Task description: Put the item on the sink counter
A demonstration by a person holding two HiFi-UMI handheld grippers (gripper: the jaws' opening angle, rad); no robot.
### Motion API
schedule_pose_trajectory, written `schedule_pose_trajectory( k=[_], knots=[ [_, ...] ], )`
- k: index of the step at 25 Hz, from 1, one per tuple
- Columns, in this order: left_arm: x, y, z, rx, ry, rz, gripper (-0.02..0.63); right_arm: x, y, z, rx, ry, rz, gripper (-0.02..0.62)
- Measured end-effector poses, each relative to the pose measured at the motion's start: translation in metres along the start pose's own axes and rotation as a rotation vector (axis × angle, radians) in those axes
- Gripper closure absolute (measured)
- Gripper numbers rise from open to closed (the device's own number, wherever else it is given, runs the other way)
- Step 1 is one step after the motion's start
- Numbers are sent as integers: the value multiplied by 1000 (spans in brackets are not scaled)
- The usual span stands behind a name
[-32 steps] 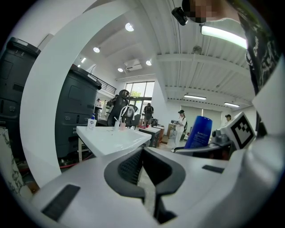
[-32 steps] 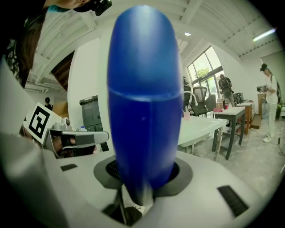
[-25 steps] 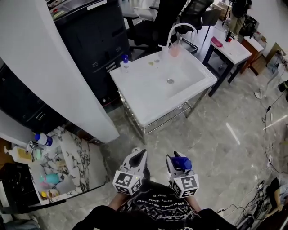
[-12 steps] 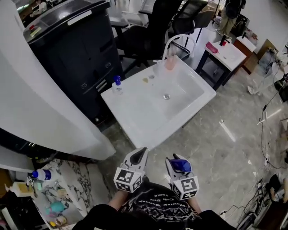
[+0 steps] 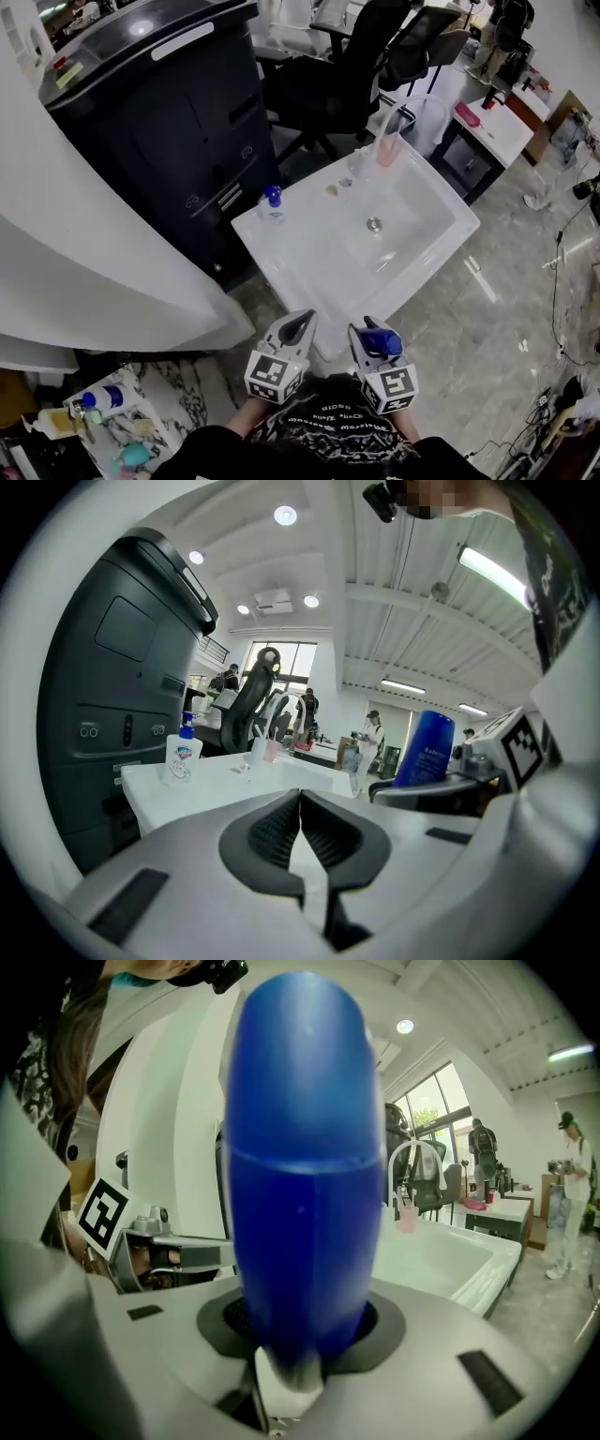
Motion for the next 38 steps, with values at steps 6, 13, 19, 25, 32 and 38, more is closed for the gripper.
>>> schedule_pose_trajectory(
  k=[6,13,19,25,32,38],
  knots=[
    [12,-23,11,37,19,9,600,15,11,29,5,8,-8,460],
    [21,-33,29,126,36,-26,600,37,47,59,39,11,-36,460],
    [28,-37,47,210,65,-58,600,55,82,88,95,6,-84,460],
    [29,-37,57,272,79,-83,600,78,111,121,121,39,-151,460],
    [32,-38,64,354,110,-118,600,100,139,164,167,66,-209,460],
    [32,-43,63,426,118,-151,600,106,154,203,193,70,-219,460]
  ],
)
Point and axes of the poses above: the fingertips, and each gripper's own axes: z forward along the fingers, y to its right, x out of its top, the point moved 9 cm from there along -z, backward along the fingers, and after that the axes turned 4 degrees about -z, right-handed, at the moved point
